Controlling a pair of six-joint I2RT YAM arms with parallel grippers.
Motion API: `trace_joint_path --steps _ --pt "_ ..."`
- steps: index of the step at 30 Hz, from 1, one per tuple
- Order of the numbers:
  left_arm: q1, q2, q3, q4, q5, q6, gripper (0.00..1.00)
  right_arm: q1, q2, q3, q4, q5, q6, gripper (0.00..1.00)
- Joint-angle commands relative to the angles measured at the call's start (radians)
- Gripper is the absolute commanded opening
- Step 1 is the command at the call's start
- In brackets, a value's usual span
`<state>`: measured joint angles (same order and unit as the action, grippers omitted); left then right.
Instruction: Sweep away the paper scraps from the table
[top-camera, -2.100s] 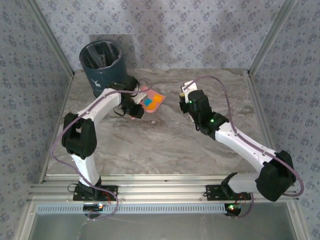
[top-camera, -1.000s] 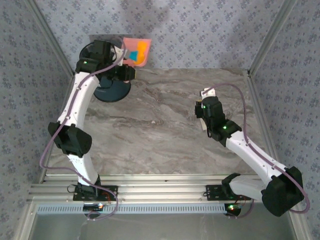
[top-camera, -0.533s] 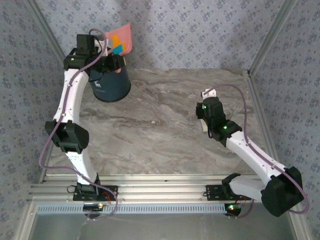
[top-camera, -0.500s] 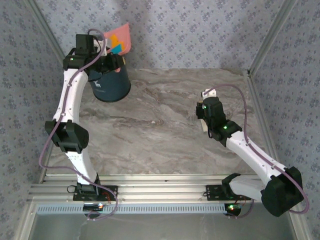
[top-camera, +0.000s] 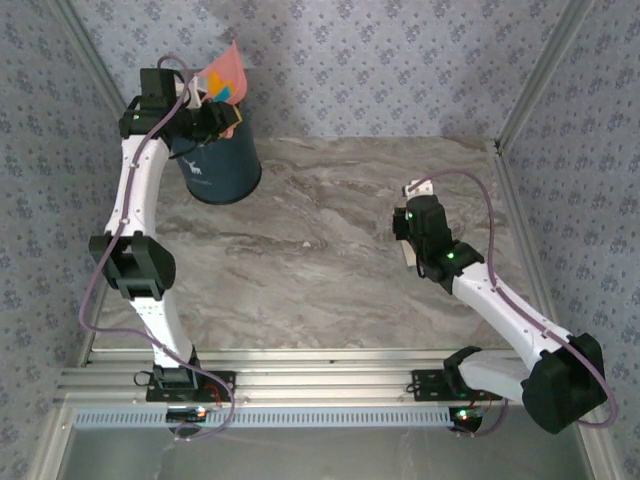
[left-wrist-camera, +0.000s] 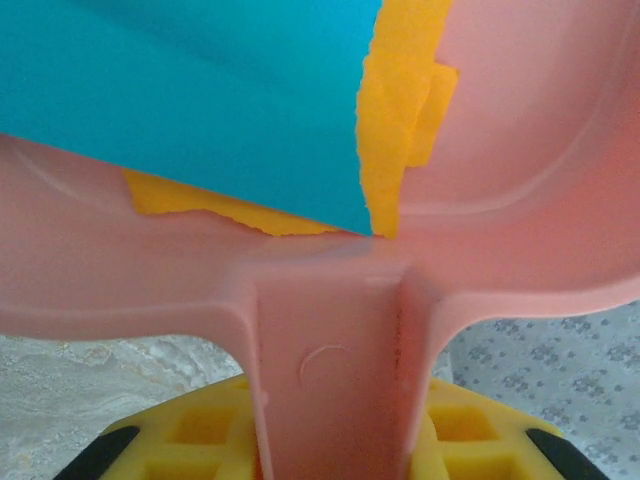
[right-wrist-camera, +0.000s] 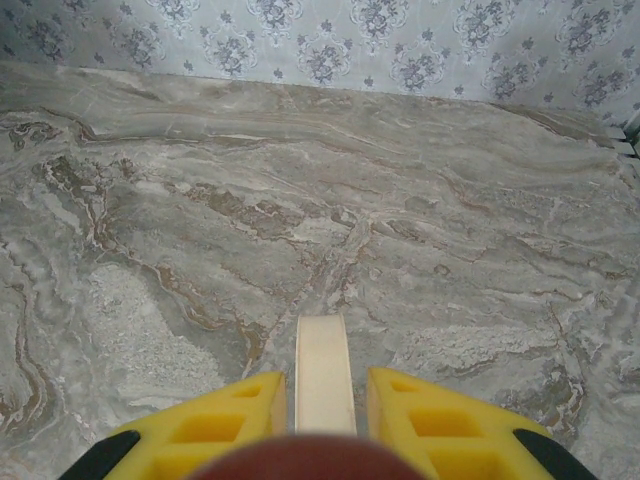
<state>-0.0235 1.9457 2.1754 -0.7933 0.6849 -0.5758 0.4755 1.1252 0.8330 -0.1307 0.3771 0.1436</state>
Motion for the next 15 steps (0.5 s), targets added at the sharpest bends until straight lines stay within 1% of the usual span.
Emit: trace_joint_path --steps 1,6,15 --pt "0.022 0.016 0.035 0.072 0.063 -0.075 0.00 -0.006 -0.017 0.001 0.015 -0.004 0.024 0.00" --pt "0.033 0.037 0.030 0.109 0.109 -0.133 0.00 -0.007 -0.015 0.001 0.013 -0.005 0.030 0.00" --pt "0.051 0.043 -0.048 0.315 0.196 -0.292 0.00 -0.007 -0.012 0.002 0.009 -0.006 0.032 0.00"
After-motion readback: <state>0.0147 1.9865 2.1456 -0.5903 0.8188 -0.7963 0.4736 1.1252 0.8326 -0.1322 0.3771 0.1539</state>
